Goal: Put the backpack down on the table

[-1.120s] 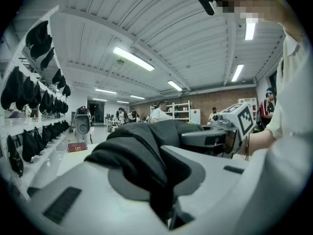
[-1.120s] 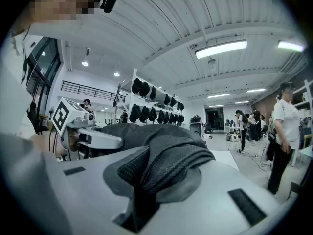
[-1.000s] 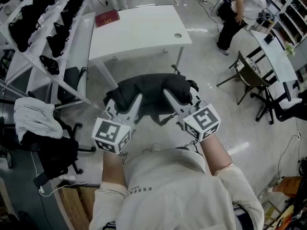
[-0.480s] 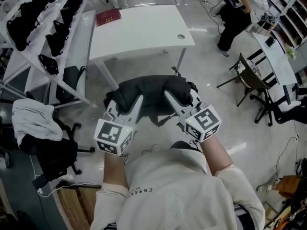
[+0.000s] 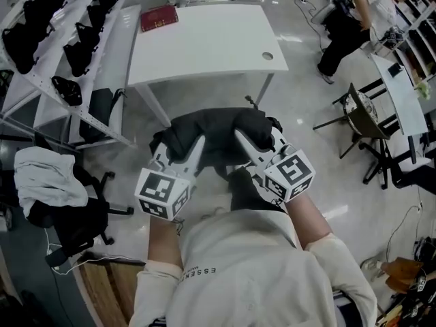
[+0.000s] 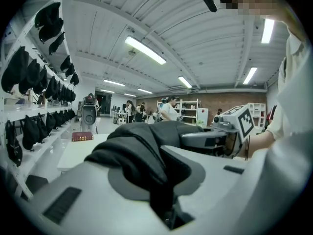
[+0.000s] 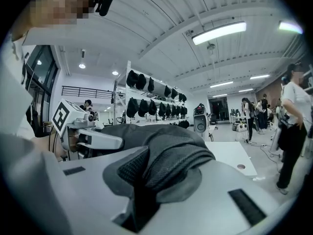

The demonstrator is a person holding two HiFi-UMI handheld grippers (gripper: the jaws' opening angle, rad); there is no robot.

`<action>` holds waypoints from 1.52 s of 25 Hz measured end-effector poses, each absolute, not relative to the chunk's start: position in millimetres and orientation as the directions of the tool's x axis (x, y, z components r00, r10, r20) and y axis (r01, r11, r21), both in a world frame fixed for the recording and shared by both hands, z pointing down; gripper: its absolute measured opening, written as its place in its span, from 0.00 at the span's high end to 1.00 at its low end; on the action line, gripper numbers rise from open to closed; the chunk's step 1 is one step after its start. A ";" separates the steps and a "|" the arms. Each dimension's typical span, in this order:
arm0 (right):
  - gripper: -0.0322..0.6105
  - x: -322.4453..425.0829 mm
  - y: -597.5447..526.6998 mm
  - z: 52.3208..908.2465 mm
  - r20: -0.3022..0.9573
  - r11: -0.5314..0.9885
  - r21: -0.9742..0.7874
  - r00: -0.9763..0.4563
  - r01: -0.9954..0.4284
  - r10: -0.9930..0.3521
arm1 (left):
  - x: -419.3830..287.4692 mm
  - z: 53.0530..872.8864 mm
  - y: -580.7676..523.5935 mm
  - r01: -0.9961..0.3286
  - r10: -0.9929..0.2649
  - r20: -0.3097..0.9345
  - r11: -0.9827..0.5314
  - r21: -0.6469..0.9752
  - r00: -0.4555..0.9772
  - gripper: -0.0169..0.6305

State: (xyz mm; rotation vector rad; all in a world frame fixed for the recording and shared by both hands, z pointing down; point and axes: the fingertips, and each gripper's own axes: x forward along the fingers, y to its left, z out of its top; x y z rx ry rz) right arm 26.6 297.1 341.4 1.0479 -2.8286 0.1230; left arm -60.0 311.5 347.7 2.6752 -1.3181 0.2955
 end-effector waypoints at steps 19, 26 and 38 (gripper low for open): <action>0.83 59.0 48.5 319.2 0.136 0.870 -0.021 -0.864 -0.492 -0.485 | -25.0 327.2 78.4 -0.891 -0.860 0.240 -0.448 0.072 0.451 0.87; 0.83 62.5 -33.8 309.3 0.122 0.893 0.035 -0.885 -0.449 -0.449 | -20.2 319.3 -0.5 -0.900 -0.876 0.209 -0.430 0.067 0.434 0.87; 0.83 29.1 -172.4 300.0 0.088 0.860 0.068 -0.856 -0.505 -0.510 | -54.4 308.6 -144.0 -0.872 -0.861 0.157 -0.490 0.003 0.484 0.87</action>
